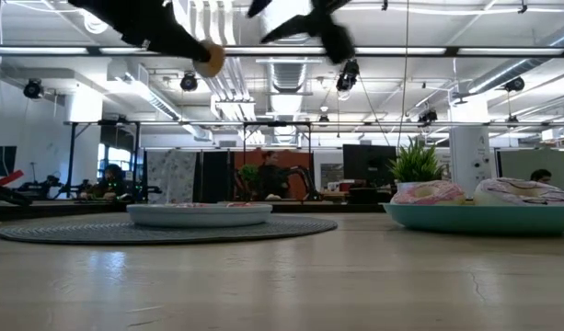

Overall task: Pick & Place donuts
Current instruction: Put the small yellow donut on the blue plate

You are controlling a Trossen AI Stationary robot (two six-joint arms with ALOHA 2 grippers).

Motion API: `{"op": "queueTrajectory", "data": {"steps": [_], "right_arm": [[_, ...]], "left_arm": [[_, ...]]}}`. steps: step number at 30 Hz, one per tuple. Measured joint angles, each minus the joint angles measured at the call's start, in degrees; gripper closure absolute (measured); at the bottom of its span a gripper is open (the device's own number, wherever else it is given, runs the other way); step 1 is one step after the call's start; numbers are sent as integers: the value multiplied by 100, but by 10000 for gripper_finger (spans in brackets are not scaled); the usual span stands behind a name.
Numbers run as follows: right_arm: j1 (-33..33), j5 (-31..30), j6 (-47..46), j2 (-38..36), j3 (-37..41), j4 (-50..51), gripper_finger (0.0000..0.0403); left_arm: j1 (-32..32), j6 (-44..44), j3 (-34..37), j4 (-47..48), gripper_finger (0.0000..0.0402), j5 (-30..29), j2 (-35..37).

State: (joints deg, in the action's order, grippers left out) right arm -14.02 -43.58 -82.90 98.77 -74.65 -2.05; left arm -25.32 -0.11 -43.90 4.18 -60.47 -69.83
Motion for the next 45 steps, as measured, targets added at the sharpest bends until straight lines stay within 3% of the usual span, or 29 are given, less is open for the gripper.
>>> {"op": "queueTrajectory", "data": {"steps": [5,10,15,22,28,34,45], "right_arm": [[-51,-20,263,-966,-2,1373,215],[-60,-171,405,-1605,-2,2173,214],[-75,-272,476,-1769,-2,2364,221],[-137,-270,495,-1727,-2,2385,222],[-228,-263,516,-1732,0,2431,225],[-250,-263,566,-1745,0,2456,225],[-302,-239,639,-1749,0,2460,225]], "left_arm": [[231,88,198,214,401,1529,-210],[655,629,376,220,401,2195,-770],[1105,1439,257,85,401,2682,-1479],[1610,1553,-220,39,401,3022,-2245],[1752,1484,-659,678,401,3765,-2510],[1802,1378,-840,841,397,3657,-2686],[1814,960,-920,1395,315,4106,-2655]]}}
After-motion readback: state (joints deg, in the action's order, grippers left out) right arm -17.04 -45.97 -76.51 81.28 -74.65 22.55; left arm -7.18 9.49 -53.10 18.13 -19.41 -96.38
